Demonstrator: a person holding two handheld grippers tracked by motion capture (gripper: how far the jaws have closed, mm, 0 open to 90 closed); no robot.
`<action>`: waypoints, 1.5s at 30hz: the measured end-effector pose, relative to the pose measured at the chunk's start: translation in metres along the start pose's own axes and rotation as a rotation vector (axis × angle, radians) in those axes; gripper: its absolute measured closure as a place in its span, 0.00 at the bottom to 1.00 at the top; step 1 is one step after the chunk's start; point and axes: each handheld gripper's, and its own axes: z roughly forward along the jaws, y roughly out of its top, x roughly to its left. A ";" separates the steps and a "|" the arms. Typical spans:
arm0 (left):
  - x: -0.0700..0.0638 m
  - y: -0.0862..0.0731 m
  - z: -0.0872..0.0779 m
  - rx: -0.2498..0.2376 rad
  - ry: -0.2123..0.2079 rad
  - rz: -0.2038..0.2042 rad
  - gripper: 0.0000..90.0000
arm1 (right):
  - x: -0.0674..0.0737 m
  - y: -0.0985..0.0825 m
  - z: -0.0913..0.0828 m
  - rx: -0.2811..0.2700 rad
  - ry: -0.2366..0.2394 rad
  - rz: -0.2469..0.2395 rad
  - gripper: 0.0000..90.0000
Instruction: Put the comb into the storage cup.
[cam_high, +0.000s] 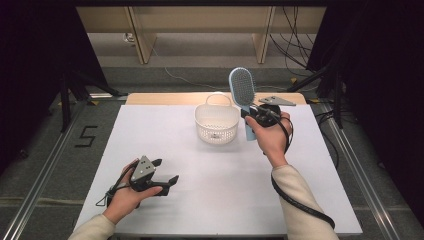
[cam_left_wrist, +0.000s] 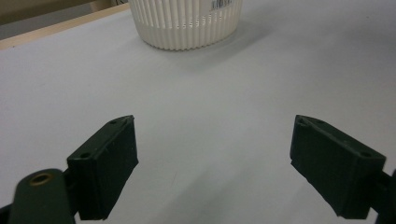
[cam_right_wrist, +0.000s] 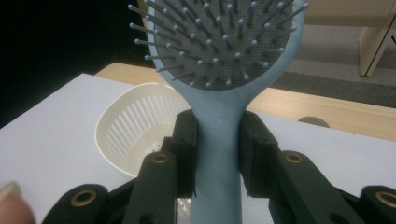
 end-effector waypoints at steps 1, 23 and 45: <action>0.000 0.000 0.000 0.000 0.001 0.003 0.16 | 0.000 0.000 0.000 -0.001 -0.001 0.000 0.79; 0.001 0.000 0.000 0.000 0.002 0.002 0.16 | 0.004 0.004 0.006 -0.006 0.009 -0.004 0.79; 0.001 -0.001 0.000 -0.001 0.002 -0.005 0.16 | 0.010 0.010 0.015 -0.018 0.028 -0.011 0.79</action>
